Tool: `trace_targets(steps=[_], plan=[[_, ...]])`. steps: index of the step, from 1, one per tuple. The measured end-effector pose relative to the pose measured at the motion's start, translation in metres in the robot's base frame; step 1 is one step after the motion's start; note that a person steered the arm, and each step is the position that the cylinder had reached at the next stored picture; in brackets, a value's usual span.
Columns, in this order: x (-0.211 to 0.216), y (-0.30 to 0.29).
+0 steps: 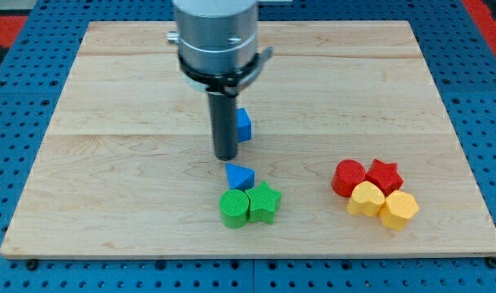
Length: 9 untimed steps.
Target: Push the blue cube closer to the blue triangle and green star
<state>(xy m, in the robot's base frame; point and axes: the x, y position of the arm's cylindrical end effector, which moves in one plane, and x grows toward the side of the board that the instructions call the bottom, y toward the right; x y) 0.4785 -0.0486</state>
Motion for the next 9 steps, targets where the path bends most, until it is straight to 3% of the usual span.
trace_targets(steps=[1,3,5,9], plan=[[-0.014,-0.036],[-0.072,-0.024],[-0.070,0.053],[-0.068,0.039]])
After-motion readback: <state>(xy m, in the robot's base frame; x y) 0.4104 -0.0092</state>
